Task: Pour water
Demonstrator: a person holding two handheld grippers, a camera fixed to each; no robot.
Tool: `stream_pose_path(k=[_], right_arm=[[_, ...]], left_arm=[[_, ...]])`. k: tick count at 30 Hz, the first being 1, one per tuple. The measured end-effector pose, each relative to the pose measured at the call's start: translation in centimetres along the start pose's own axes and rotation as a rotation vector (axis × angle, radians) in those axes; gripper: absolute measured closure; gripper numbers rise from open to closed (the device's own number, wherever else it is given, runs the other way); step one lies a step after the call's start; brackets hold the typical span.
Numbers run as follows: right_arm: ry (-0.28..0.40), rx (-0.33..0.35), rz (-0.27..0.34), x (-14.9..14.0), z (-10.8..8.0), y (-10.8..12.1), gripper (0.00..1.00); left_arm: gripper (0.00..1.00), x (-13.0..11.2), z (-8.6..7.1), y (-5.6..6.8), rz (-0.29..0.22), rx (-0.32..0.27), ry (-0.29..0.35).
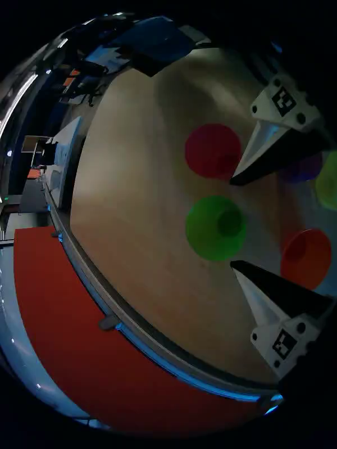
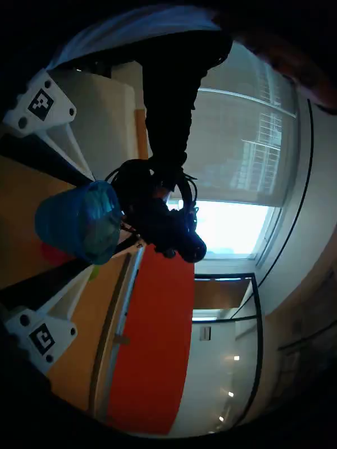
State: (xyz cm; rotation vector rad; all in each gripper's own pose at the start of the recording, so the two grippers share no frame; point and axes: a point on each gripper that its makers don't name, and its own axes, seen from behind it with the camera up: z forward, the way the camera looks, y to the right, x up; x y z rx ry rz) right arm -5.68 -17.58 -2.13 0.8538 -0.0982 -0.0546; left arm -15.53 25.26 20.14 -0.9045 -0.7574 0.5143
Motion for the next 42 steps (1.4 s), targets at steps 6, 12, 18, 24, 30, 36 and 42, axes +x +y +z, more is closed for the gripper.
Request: stream_pose_path(k=[6,12,18,24,30,36,42], right_arm=[[0.001,-0.002,0.000,0.0,-0.1,0.0,0.10],[0.002,-0.008,0.000,-0.1,-0.4,0.2,0.10],[0.001,-0.013,-0.001,0.0,-0.6,0.2,0.11],[0.001,-0.014,-0.002,0.0,-0.6,0.3,0.10],[0.000,-0.017,0.000,-0.2,-0.6,0.4,0.11],[-0.001,-0.017,0.002,-0.2,-0.6,0.4,0.10],[-0.002,-0.017,0.000,-0.2,-0.7,0.4,0.11]], left_arm=[[0.01,0.4,0.6,0.1,0.009,0.001,-0.012],[0.01,0.8,1.4,-0.1,0.005,0.005,-0.014],[0.01,1.0,1.8,-0.1,0.000,0.002,-0.019],[0.01,0.8,2.4,-0.2,-0.001,0.010,-0.025],[0.01,0.9,2.5,-0.4,-0.002,0.023,-0.026],[0.07,1.2,2.5,-0.8,-0.002,0.046,-0.023],[0.10,1.1,2.3,-0.7,-0.011,0.037,-0.020]])
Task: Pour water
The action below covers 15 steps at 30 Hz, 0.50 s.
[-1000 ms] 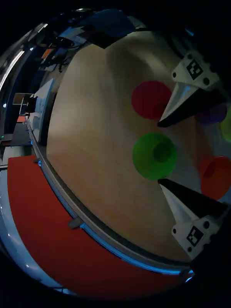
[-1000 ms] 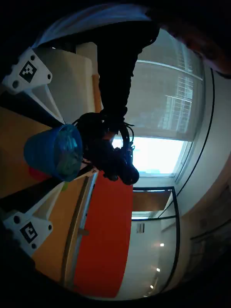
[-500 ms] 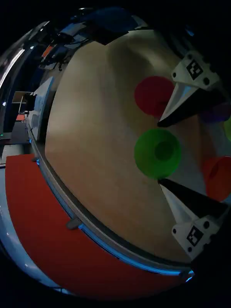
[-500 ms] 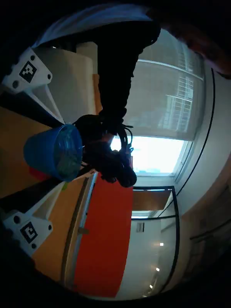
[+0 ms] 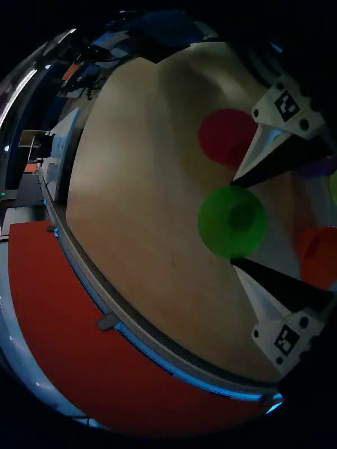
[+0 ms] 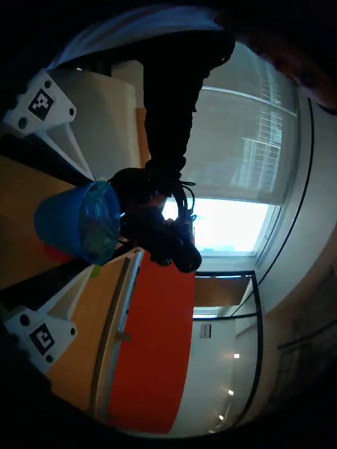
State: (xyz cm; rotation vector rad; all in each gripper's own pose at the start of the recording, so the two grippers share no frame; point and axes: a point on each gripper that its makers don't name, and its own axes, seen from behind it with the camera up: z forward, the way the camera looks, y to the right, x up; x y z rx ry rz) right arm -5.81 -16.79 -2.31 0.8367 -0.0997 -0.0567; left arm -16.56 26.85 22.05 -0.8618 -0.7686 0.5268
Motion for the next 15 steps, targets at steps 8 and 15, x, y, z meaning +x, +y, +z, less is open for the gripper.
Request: stream_pose_path(k=[8,15], right_arm=[[0.002,-0.005,0.002,0.1,-0.1,0.0,0.11],[0.001,-0.010,-0.003,0.4,-0.4,-0.2,0.10]], left_arm=[[0.10,0.5,-1.0,-0.5,-0.013,0.009,0.034],[0.10,0.7,-2.9,-1.0,-0.033,0.025,0.075]])
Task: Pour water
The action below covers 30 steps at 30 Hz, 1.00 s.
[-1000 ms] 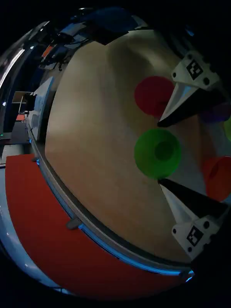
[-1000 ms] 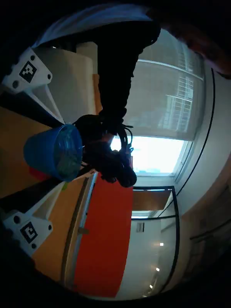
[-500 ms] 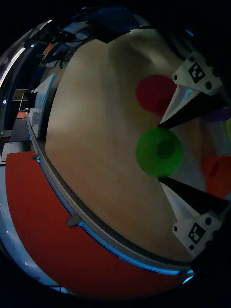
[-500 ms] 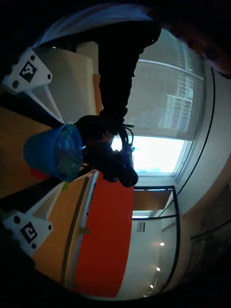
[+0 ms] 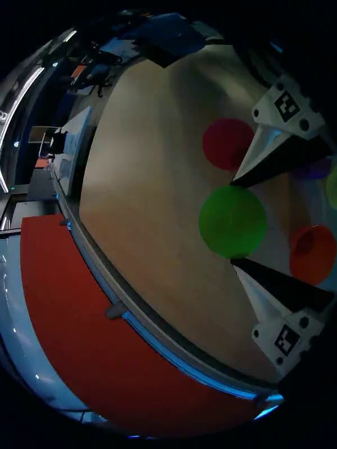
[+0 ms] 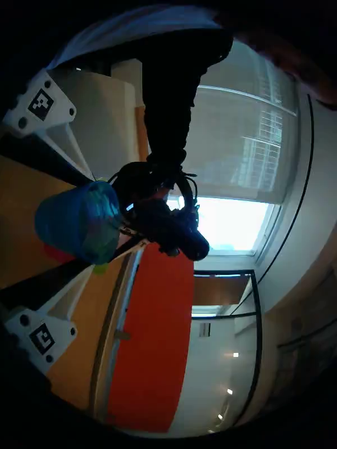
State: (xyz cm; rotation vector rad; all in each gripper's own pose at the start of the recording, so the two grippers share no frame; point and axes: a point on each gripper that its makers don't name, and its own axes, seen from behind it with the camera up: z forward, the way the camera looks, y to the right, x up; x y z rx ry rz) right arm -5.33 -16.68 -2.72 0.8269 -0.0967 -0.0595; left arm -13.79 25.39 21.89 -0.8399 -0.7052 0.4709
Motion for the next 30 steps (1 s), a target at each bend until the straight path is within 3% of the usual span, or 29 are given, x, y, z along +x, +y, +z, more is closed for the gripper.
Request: stream_pose_path(k=[9,20,30], right_arm=[[-0.001,-0.004,-0.011,0.6,-0.4,-0.4,0.11],[0.002,0.000,-0.018,1.2,-0.8,-1.3,0.11],[0.005,0.014,-0.029,1.6,-0.5,-2.0,0.11]], left_arm=[[0.10,0.8,-3.4,-0.1,-0.051,0.029,0.090],[0.10,2.3,-7.6,0.7,-0.102,0.078,0.253],[0.10,3.0,-10.4,0.9,-0.135,0.113,0.354]])
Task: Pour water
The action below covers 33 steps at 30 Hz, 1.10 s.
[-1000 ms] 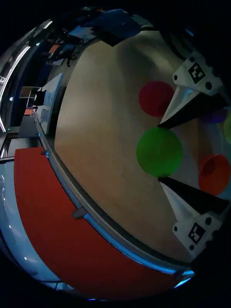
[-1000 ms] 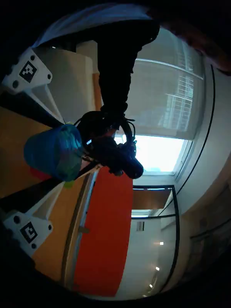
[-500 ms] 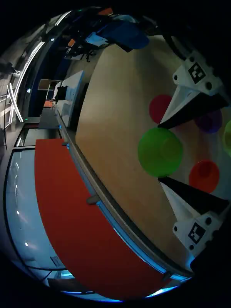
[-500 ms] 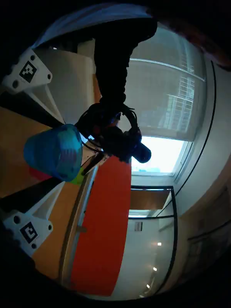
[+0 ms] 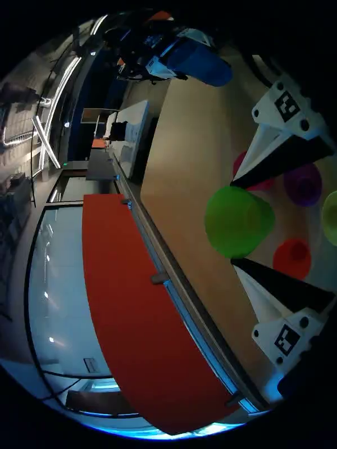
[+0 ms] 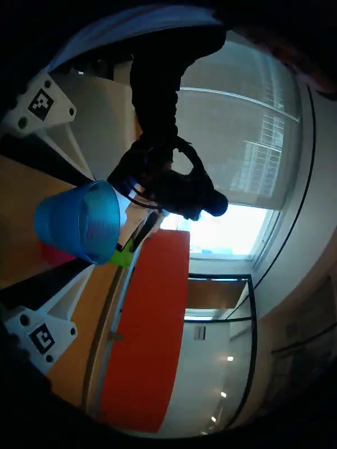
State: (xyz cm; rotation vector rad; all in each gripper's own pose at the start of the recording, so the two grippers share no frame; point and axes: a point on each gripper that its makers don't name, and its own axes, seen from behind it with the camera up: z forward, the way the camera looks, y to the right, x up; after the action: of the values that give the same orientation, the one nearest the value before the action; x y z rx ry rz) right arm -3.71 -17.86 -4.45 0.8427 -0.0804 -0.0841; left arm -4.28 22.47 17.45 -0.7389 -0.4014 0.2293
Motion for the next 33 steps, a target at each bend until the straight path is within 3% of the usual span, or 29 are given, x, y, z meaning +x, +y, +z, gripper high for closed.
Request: stream_pose_path(k=[16,27,33], right_arm=[[0.005,0.010,-0.016,0.7,0.3,-0.5,0.11],[0.004,0.013,-0.024,0.9,0.3,-0.6,0.11],[0.007,0.015,-0.025,1.0,0.3,-0.6,0.11]], left_arm=[[0.10,1.8,-2.6,0.0,0.006,0.060,0.163],[0.10,3.5,-3.9,0.1,-0.088,0.055,0.297],[0.10,4.2,-4.9,0.6,-0.104,0.045,0.364]])
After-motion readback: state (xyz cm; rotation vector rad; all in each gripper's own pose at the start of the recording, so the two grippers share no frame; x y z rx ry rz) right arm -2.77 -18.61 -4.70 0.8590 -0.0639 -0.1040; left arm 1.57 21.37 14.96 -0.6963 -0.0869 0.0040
